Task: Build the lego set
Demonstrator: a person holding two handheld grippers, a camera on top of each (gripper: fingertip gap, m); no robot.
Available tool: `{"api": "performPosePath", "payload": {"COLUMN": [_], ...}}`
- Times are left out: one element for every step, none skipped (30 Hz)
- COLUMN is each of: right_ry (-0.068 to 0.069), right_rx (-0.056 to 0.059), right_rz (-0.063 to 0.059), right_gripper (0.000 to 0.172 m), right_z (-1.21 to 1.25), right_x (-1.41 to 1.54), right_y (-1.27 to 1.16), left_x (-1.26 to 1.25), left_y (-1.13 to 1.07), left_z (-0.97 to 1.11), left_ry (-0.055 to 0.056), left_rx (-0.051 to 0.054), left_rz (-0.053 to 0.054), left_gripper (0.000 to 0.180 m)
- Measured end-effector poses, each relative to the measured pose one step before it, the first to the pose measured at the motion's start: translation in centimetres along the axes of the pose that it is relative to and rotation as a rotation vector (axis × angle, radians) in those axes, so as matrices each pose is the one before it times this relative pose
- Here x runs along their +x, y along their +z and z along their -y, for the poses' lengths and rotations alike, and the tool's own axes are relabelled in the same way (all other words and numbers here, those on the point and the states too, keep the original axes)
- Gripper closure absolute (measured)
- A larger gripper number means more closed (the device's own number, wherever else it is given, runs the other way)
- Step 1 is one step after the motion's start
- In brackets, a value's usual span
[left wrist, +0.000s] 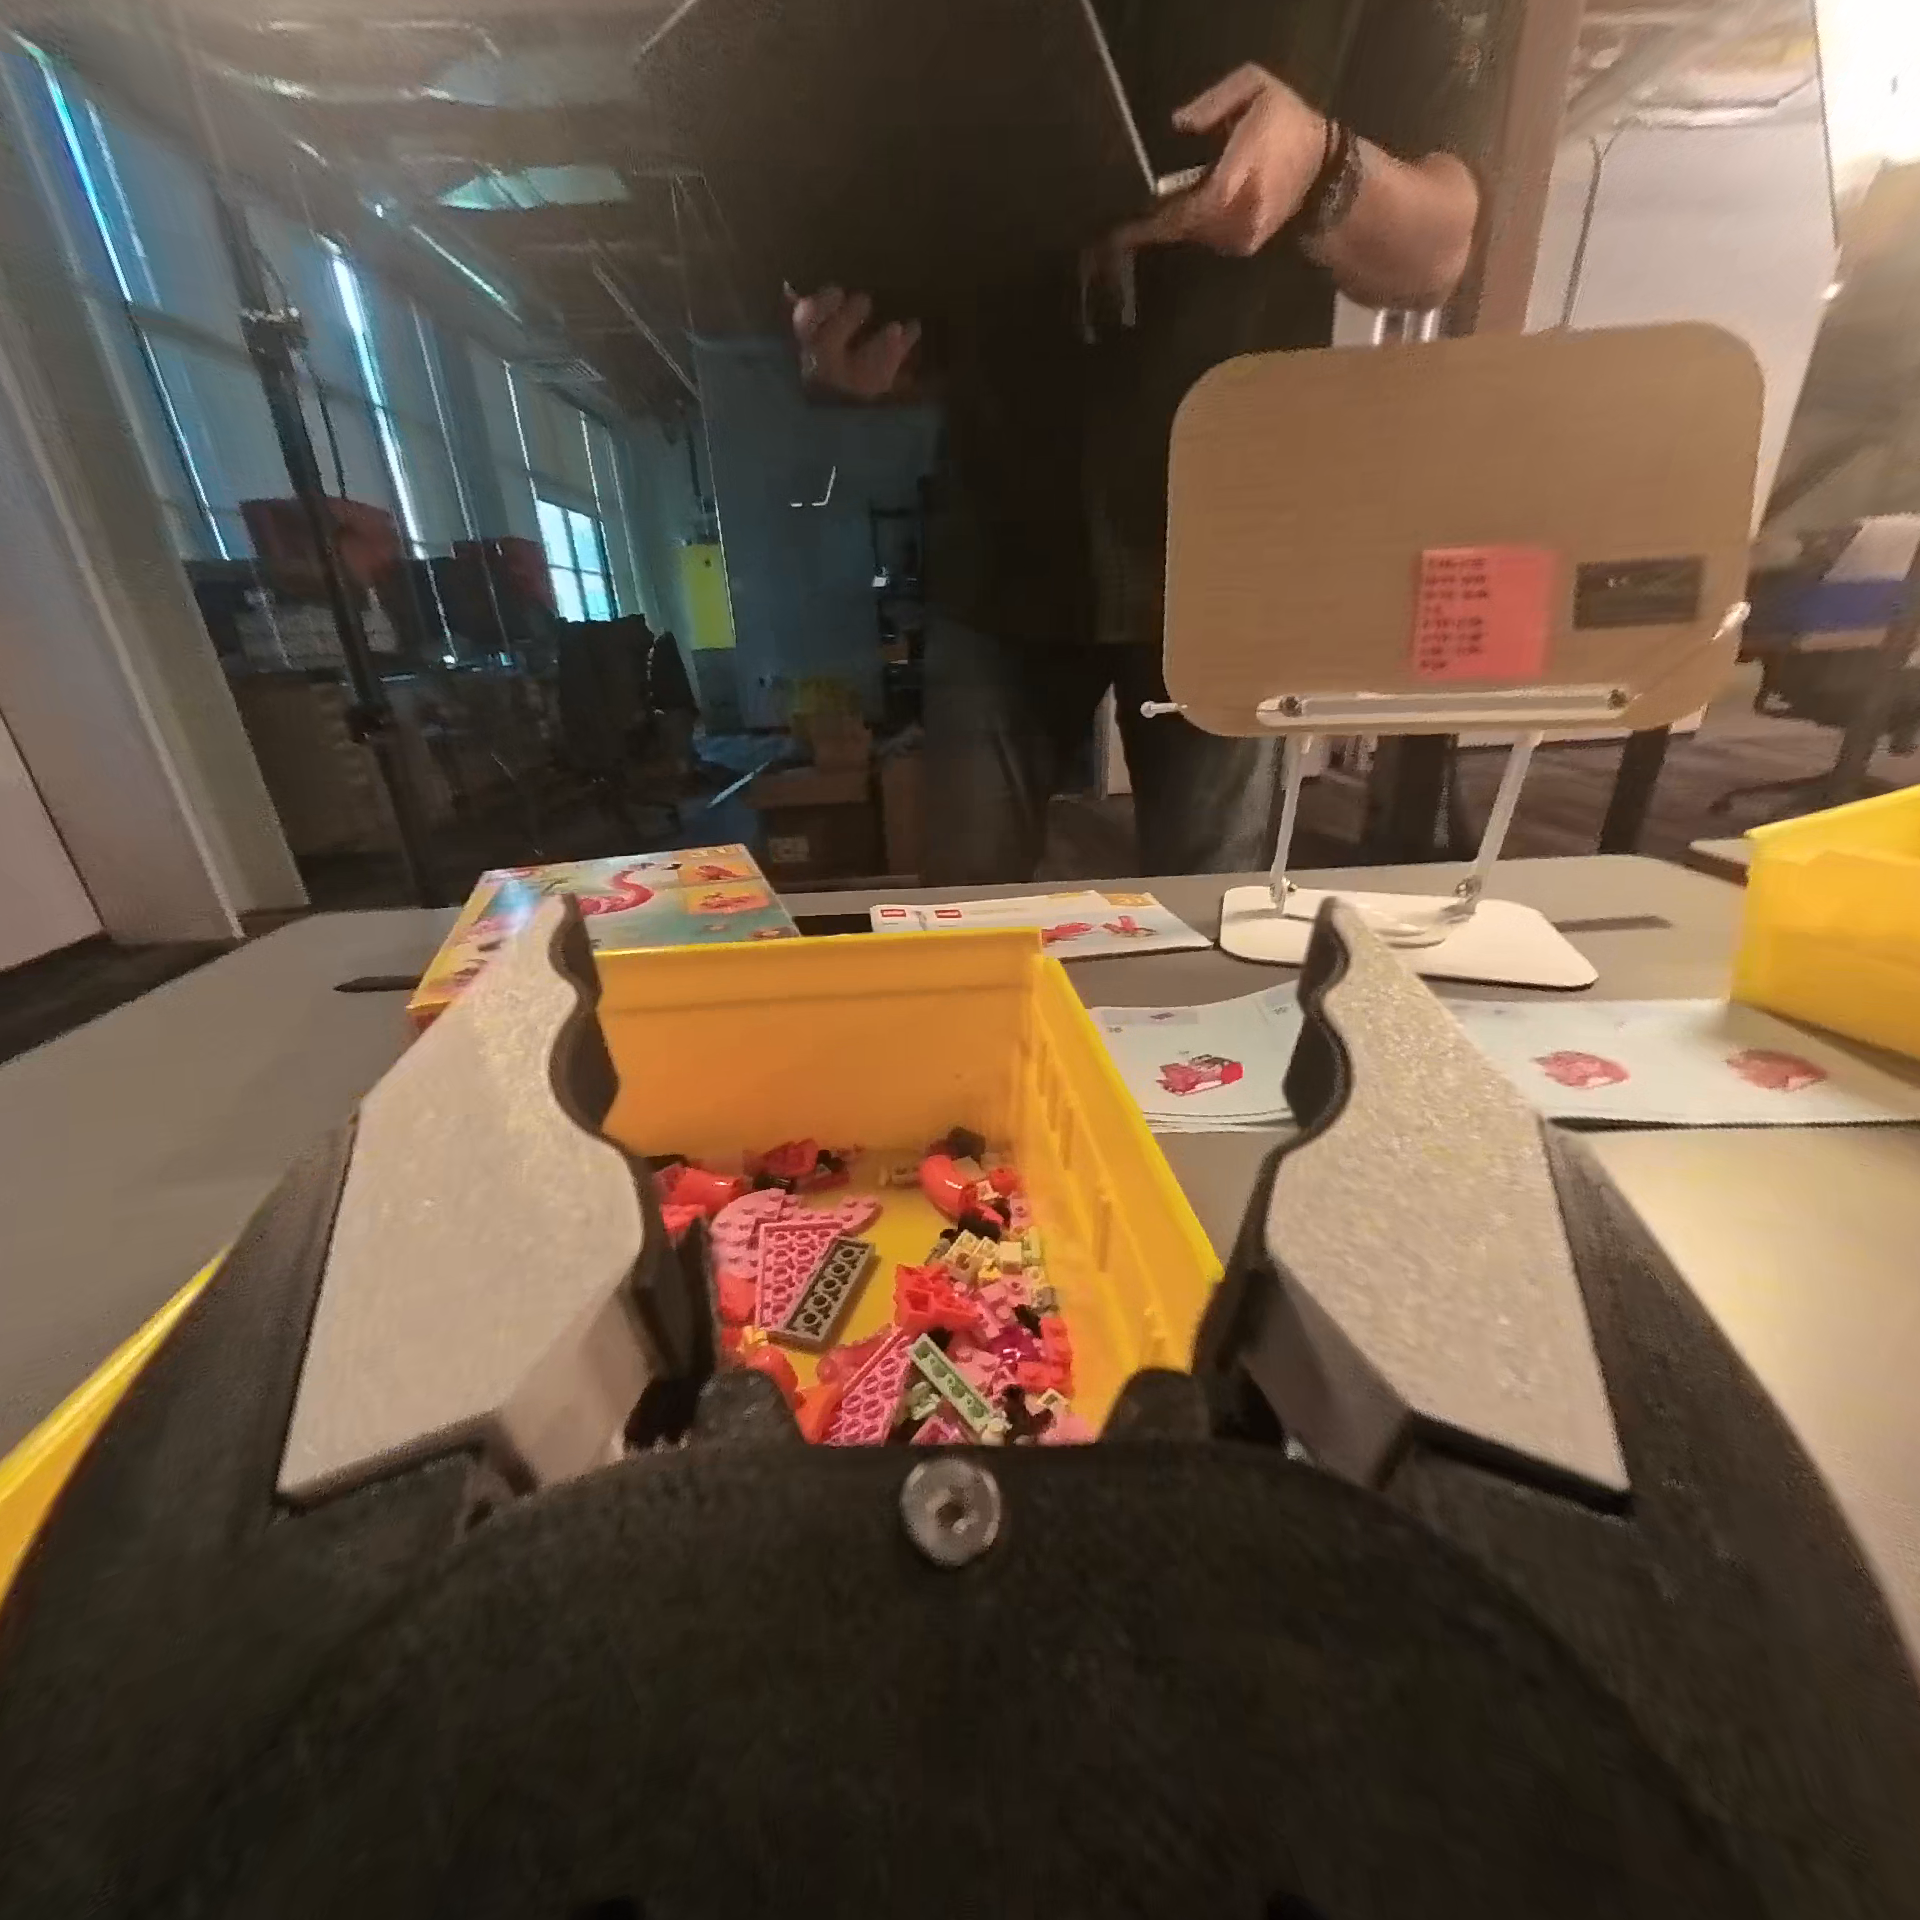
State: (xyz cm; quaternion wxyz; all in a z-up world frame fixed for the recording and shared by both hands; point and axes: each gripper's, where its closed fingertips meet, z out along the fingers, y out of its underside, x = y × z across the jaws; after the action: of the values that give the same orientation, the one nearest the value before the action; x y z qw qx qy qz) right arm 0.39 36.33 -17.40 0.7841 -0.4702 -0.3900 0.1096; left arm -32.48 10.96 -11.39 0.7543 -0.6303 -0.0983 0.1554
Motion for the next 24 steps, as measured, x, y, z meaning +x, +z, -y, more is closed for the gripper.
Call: {"api": "performPosePath", "payload": {"right_ry": [0.0012,-0.001,-0.0022,-0.0019,-0.0016,0.0,0.0011,-0.0001,-0.0011,0.0002,0.0007,-0.0003,-0.0016,-0.0017,-0.0016,-0.0031,-0.0034,-0.0014,-0.0006,0.0001,0.0026,0.0035,0.0031,0.0022], "right_rx": [-0.0029,-0.0018,-0.0007,-0.0004,-0.0008,-0.0014,-0.0012,-0.0006,-0.001,-0.0023,-0.003,-0.002,-0.0013,-0.0016,-0.0014,-0.0025,-0.0033,-0.0039,-0.0033,-0.0019,-0.0019,-0.0014,-0.001,-0.0018], "right_rz": [-0.0017,-0.0022,-0.0009,0.0001,-0.0006,-0.0002,0.0012,0.0003,-0.0019,-0.0016,-0.0015,-0.002,-0.0014,-0.0005,-0.0001,0.0002,0.0018,0.0023,0.0005,-0.0001,0.0007,0.0007,-0.0003,-0.0013], "right_gripper": [0.122,0.122,0.122,0.122,0.122,0.122,0.122,0.122,0.122,0.122,0.122,0.122,0.122,0.122,0.122,0.122,0.122,0.122,0.122,0.122,0.123,0.123,0.123,0.123], "right_z": [-0.056,-0.017,0.0,-0.006,-0.021,-0.037,-0.022,-0.022,-0.017,-0.046,-0.052,-0.037,-0.024,-0.024,-0.011,-0.036,-0.055,-0.069,-0.067,-0.035,-0.042,-0.04,-0.03,-0.023], "right_x": [0.031,0.026,0.0,-0.005,0.006,0.011,-0.01,-0.003,0.033,0.03,0.035,0.034,0.018,-0.007,-0.007,-0.031,-0.056,-0.039,-0.013,-0.004,-0.004,0.004,0.022,0.028], "right_y": [-0.001,-0.012,-0.02,-0.005,0.013,0.03,0.021,0.0,0.007,0.011,0.015,0.006,-0.005,0.007,-0.003,0.006,-0.002,0.019,0.029,0.028,0.03,0.019,0.008,0.012], "left_x": [0.12,0.178,0.211,0.088,-0.077,-0.083,-0.115,-0.177,-0.156,-0.013,0.04,-0.004,-0.042,-0.02,-0.107,-0.219,-0.283,-0.489,-0.606,-0.509,-0.484,-0.633,-0.526,-0.446], "left_y": [0.003,-0.031,-0.075,-0.112,-0.128,-0.14,-0.11,-0.078,-0.033,0.012,0.043,0.048,0.031,-0.004,-0.026,-0.063,-0.075,-0.084,-0.1,-0.075,-0.009,0.134,0.293,0.486], "left_z": [-0.094,-0.096,-0.035,0.073,0.231,0.313,0.275,0.146,0.005,-0.132,-0.208,-0.223,-0.2,-0.183,-0.119,-0.101,-0.042,0.054,0.087,0.052,0.028,0.144,0.106,0.045], "left_ry": [0.0166,0.0104,0.0066,0.0078,0.0122,0.0129,0.0102,0.0073,0.0076,0.0078,0.0053,0.0042,0.0033,-0.0017,-0.009,-0.0145,-0.0191,-0.0258,-0.0283,-0.0293,-0.0278,-0.0299,-0.0169,-0.0103], "left_rx": [-0.0024,-0.0049,-0.0024,0.0065,0.0206,0.0288,0.0266,0.0169,0.006,-0.0038,-0.0092,-0.0107,-0.0113,-0.0116,-0.012,-0.0142,-0.0155,-0.015,-0.0193,-0.0293,-0.0368,-0.0316,-0.0352,-0.0403], "left_rz": [0.0033,-0.0037,-0.0099,-0.0056,0.0018,0.0008,0.0013,0.0049,0.0037,-0.0053,-0.0084,-0.0053,-0.0046,-0.0071,-0.0058,-0.0046,-0.0087,-0.0044,-0.0059,-0.021,-0.0302,-0.0232,-0.0338,-0.0395], "left_gripper": [0.048,0.047,0.047,0.046,0.044,0.044,0.044,0.045,0.046,0.048,0.049,0.049,0.05,0.052,0.053,0.055,0.059,0.062,0.069,0.082,0.096,0.105,0.113,0.122]}}
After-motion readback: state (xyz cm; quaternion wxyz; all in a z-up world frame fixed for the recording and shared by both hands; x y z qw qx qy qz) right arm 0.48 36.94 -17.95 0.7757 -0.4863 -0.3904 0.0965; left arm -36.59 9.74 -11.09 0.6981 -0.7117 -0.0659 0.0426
